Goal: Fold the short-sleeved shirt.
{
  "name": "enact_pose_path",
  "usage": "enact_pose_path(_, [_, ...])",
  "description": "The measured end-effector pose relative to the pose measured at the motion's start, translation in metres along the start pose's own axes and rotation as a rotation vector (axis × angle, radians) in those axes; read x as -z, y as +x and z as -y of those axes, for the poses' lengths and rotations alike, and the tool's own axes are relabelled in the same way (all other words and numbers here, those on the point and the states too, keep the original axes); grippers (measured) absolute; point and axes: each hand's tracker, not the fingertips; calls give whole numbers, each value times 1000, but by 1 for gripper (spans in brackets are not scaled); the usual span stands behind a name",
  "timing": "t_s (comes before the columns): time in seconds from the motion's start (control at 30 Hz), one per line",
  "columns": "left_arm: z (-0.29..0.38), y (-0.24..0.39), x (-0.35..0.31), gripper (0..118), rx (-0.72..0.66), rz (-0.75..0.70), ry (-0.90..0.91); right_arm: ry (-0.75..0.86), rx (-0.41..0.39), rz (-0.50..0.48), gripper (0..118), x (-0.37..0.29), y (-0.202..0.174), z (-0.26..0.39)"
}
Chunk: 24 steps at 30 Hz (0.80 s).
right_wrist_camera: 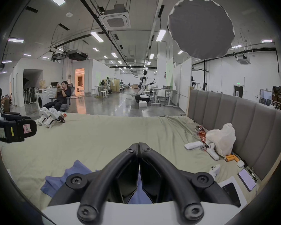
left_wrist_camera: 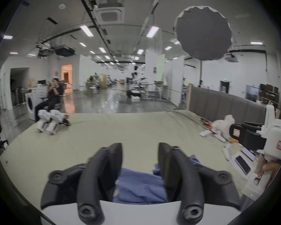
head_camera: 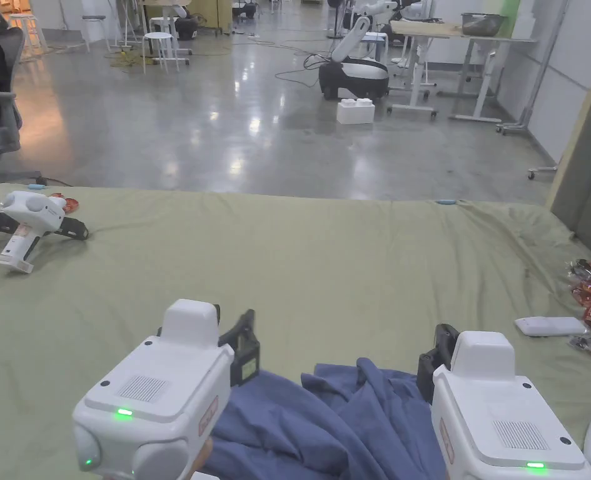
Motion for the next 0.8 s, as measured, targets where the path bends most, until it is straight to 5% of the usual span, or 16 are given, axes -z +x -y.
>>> enact_pose_path(0.07, [1, -10, -7, 6, -9, -49, 22, 25, 13, -3, 0, -1, -9, -3])
enact_pose_path(0.13, [3, -18, -11, 1, -12, -90, 28, 45, 21, -7, 0, -1, -16, -6])
enact_pose_path(0.3, [16, -42, -3, 0, -47, -141, -89, 48, 20, -26, 0, 2, -24, -11])
enact_pose_path(0.63, [117, -104, 48, 0, -173, -105, -603, -43, 7, -20, 0, 11, -15, 12])
enact_pose_path(0.7, [134, -105, 54, 10, -172, -110, -689, -64, 10, -14, 0, 12, -12, 17])
enact_pose_path(0.8, [156, -104, 60, 56, -180, -151, -771, -87, 10, -9, 0, 16, -9, 24])
